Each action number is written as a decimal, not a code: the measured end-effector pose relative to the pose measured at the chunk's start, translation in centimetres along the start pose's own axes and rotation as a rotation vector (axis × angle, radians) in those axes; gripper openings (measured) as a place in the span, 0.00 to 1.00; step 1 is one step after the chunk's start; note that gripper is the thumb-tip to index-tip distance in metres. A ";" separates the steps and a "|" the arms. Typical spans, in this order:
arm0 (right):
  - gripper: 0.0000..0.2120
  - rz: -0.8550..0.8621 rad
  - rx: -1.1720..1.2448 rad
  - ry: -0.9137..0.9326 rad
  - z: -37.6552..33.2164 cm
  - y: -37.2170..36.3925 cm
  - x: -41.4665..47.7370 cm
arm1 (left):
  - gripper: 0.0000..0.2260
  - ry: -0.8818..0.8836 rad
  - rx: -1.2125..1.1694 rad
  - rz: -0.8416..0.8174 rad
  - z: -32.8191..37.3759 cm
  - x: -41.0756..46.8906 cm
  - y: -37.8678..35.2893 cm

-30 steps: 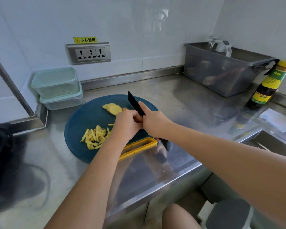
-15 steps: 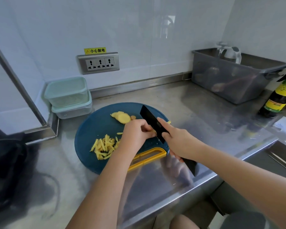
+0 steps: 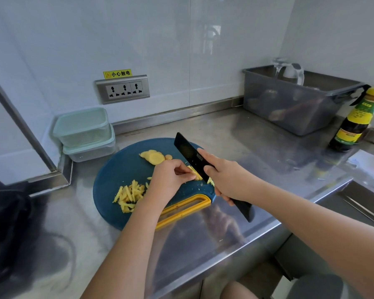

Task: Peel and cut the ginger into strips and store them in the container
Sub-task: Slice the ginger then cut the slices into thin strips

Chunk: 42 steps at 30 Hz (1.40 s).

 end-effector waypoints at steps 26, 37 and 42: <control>0.28 0.031 -0.308 0.120 -1.9 -2.2 -1.0 | 0.06 0.029 0.047 0.017 -0.2 0.2 0.1; 0.16 -0.119 -0.896 0.120 -2.7 -2.0 -0.9 | 0.06 -0.023 0.054 0.020 0.1 0.3 0.1; 0.17 -0.176 -0.983 0.175 -2.2 -2.4 -0.1 | 0.06 -0.054 0.056 0.013 0.3 0.2 0.1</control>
Point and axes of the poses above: each hand's wrist, its own x-axis towards the middle knuckle, its own y-axis out of the back of the hand, z = x × y, the point moved 7 cm from there along x, towards the middle knuckle, and after that the axes turned 2 degrees about z, right-handed, at the moved point
